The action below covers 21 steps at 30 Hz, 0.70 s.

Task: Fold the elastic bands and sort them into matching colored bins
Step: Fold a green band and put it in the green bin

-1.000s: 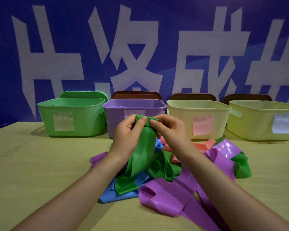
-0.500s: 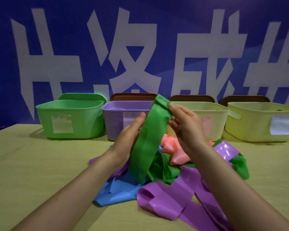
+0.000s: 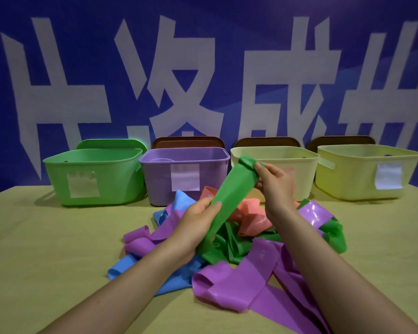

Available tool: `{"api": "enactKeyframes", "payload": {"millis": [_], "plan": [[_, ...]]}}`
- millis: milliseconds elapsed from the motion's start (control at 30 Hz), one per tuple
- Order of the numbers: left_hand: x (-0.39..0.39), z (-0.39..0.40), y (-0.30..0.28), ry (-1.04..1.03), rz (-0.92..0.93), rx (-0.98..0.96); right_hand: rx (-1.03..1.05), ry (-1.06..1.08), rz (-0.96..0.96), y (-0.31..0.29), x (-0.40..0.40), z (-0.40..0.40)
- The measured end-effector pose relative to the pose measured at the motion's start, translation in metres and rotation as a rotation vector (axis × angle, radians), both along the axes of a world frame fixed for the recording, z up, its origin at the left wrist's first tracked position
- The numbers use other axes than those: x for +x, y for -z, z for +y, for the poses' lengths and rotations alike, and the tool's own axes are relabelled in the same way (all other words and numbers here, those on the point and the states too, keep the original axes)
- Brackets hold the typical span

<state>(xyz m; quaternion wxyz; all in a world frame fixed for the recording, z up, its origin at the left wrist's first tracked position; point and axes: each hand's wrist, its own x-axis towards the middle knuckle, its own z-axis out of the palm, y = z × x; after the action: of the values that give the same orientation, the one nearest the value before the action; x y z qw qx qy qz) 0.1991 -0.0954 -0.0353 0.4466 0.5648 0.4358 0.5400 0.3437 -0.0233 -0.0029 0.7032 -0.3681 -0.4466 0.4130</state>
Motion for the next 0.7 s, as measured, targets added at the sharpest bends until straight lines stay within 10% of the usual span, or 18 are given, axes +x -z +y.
{"api": "enactKeyframes", "payload": {"millis": [133,533,700], "plan": [[0.001,0.0,0.003,-0.006,0.051,-0.019,-0.043,0.057,-0.013,0.007,0.007,0.007],[-0.009,0.004,0.012,0.029,0.975,0.11,-0.072,-0.086,-0.162,0.017,0.002,0.012],[-0.016,0.007,0.01,-0.09,0.905,0.233,-0.037,-0.131,-0.171,0.013,-0.004,0.007]]}}
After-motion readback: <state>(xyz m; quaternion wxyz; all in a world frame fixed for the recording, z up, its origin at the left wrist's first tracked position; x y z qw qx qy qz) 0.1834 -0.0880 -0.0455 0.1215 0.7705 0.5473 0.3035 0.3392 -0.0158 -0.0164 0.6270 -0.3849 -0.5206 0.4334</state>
